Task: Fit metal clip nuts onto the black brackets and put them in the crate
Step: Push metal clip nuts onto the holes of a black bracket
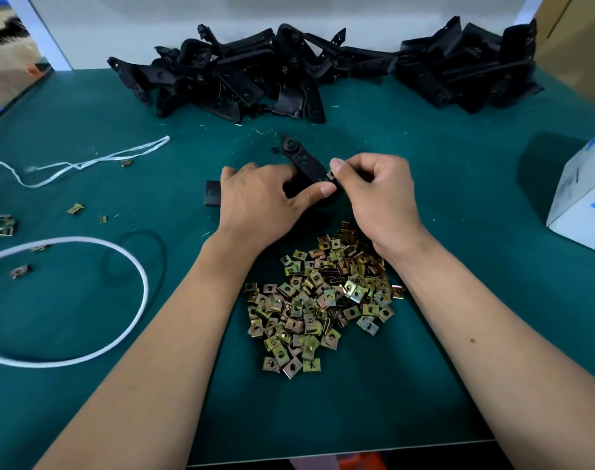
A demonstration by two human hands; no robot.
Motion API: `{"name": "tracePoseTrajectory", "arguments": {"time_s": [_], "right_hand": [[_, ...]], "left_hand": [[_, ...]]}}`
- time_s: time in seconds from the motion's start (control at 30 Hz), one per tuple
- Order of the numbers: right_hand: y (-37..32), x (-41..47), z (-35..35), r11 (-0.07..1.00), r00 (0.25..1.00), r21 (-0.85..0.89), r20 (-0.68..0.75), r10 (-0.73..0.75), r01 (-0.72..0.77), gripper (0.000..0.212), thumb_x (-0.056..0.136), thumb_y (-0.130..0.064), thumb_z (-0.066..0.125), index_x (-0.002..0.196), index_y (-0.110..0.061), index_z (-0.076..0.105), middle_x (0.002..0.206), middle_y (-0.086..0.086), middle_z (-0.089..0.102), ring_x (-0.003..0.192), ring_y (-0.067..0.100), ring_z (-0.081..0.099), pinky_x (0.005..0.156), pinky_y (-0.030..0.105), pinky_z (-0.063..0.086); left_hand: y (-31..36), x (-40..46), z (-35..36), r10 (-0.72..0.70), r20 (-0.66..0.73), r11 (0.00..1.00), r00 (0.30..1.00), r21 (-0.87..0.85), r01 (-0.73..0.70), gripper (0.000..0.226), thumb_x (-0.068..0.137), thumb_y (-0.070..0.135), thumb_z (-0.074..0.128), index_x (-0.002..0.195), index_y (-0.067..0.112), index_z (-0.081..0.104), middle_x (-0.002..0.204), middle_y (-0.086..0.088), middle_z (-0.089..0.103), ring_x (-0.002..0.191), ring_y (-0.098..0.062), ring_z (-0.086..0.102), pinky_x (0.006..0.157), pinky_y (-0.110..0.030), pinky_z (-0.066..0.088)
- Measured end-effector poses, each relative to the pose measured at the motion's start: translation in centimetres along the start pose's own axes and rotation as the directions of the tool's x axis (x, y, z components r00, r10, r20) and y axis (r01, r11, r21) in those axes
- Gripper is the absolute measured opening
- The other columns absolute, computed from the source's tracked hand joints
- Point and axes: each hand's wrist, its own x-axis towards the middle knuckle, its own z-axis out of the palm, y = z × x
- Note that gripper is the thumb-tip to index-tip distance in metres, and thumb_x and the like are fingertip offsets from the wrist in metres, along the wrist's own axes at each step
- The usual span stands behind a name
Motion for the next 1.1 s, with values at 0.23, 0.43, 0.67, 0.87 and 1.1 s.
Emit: {"name": "tracePoseTrajectory", "arguments": {"time_s": [0.23,0.43,0.67,0.87,1.1], "right_hand": [[-0.2,-0.4,0.0,0.999,0.997,0.044,0.07,-0.035,0.032,0.034,0.097,-0.025,0.068,0.063,-0.025,0.072,0.065,-0.007,0.072,0.065,-0.001,0.062,0.069,0.012,0.047],[-0.5,-0.5,-0.5,0.999,0.995,0.023,0.096,-0.039,0.036,0.04,0.103,-0.026,0.058,0.069,-0.01,0.07,0.048,-0.021,0.051,0.05,-0.002,0.049,0.06,0.016,0.039],[-1.2,-0.3,-0.8,0.997,0.986,-0.044,0.157,-0.055,0.063,0.041,0.105,-0.026,0.054,0.074,-0.002,0.069,0.052,-0.015,0.043,0.055,0.003,0.039,0.059,0.028,0.036],[-1.2,0.3,-2.3,0.988,0.962,-0.148,0.272,0.005,0.037,0.044,0.105,-0.035,0.054,0.091,0.002,0.075,0.066,0.014,0.054,0.058,0.009,0.044,0.062,0.027,0.038],[-2.1,-0.1,-2.6,0.92,0.862,-0.292,0.499,-0.086,0.261,0.006,0.088,-0.026,0.08,0.092,-0.024,0.076,0.079,-0.012,0.069,0.072,0.0,0.06,0.068,0.013,0.044]], "left_hand": [[0.3,-0.1,0.0,-0.003,-0.017,0.999,1.0,0.04,0.004,0.077,0.073,0.095,0.018,0.063,0.024,0.047,0.059,0.009,0.048,0.071,-0.022,0.052,0.082,-0.039,0.027],[0.3,-0.1,-0.1,-0.048,0.011,0.998,0.999,0.027,0.048,0.079,0.071,0.096,0.016,0.067,0.024,0.05,0.06,0.009,0.048,0.07,-0.023,0.052,0.086,-0.041,0.029],[0.5,-0.4,-0.2,-0.091,0.024,0.995,0.996,0.029,0.091,0.083,0.067,0.097,0.012,0.078,0.029,0.058,0.062,0.01,0.047,0.084,-0.029,0.064,0.09,-0.042,0.031],[0.4,0.1,-0.5,-0.115,0.029,0.961,0.993,-0.25,0.118,0.064,0.079,0.084,0.053,0.091,0.025,0.072,0.093,0.008,0.069,0.1,-0.018,0.061,0.093,-0.037,0.031],[-1.8,0.9,-1.0,-0.363,0.064,0.706,0.93,-0.632,0.319,0.066,0.065,0.072,0.074,0.11,0.025,0.065,0.102,0.007,0.076,0.103,-0.018,0.07,0.101,-0.051,0.051]]}}
